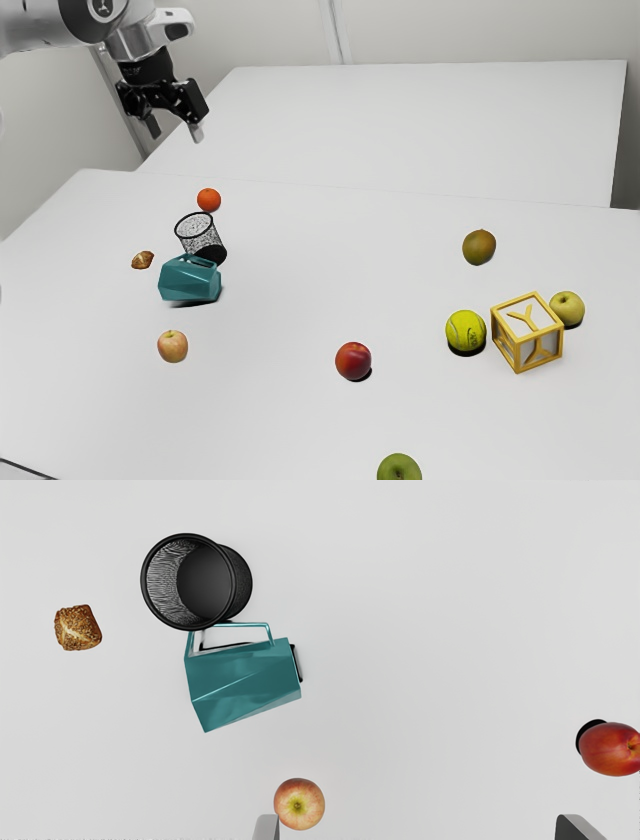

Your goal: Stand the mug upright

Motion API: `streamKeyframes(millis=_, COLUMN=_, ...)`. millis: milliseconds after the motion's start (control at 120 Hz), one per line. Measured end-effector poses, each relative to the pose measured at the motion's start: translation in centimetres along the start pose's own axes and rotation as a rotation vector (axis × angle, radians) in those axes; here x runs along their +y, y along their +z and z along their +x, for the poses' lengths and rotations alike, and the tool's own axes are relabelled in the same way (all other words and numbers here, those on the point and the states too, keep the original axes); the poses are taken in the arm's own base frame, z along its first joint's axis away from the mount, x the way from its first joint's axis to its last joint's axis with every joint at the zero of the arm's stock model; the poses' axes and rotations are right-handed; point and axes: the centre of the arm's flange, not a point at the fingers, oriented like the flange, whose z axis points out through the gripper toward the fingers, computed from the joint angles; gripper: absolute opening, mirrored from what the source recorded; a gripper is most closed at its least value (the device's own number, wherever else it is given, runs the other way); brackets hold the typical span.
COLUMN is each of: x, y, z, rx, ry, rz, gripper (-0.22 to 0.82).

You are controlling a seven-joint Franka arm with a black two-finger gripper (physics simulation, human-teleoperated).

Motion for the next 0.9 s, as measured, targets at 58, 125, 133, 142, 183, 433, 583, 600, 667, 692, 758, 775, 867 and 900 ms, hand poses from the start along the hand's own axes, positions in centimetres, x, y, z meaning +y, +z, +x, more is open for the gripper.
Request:
streamKeyframes(millis=58, x=0.0, y=-0.1, z=0.0, rx=0.001, ry=-0.008, rz=0.0, gripper=0.6)
streamKeyframes(millis=125, x=0.1, y=-0.1, z=0.0, rx=0.002, ry=-0.016, rz=0.0, gripper=0.6)
streamKeyframes(millis=133, x=0.1, y=-0.1, z=0.0, rx=0.002, ry=-0.017, rz=0.0, gripper=0.6)
streamKeyframes(millis=142, x=0.1, y=-0.1, z=0.0, rx=0.002, ry=-0.018, rz=0.0, gripper=0.6)
streamKeyframes(millis=183, x=0.1, y=-0.1, z=0.0, rx=0.001, ry=-0.023, rz=0.0, gripper=0.6)
streamKeyframes(millis=433, x=-0.4, y=0.2, z=-0.3, rx=-0.008, ry=-0.052, rz=-0.01, gripper=0.6)
streamKeyframes(millis=583, x=-8.7, y=0.8, z=-1.9, rx=0.002, ry=-0.172, rz=-0.141, gripper=0.6)
streamKeyframes(millis=600, x=-9.6, y=0.9, z=-2.2, rx=0.006, ry=-0.182, rz=-0.157, gripper=0.6)
streamKeyframes(millis=667, x=-12.5, y=1.4, z=-2.9, rx=0.017, ry=-0.205, rz=-0.217, gripper=0.6)
streamKeyframes(millis=692, x=-13.4, y=1.7, z=-3.0, rx=0.017, ry=-0.21, rz=-0.241, gripper=0.6)
streamKeyframes(millis=758, x=-16.4, y=4.4, z=-3.1, rx=-0.002, ry=-0.23, rz=-0.315, gripper=0.6)
streamKeyframes(millis=775, x=-17.1, y=5.1, z=-3.2, rx=-0.006, ry=-0.235, rz=-0.335, gripper=0.6)
streamKeyframes(millis=867, x=-21.0, y=9.4, z=-3.5, rx=-0.027, ry=-0.258, rz=-0.433, gripper=0.6)
streamKeyframes(millis=900, x=-22.4, y=11.4, z=-3.4, rx=-0.035, ry=-0.267, rz=-0.473, gripper=0.6)
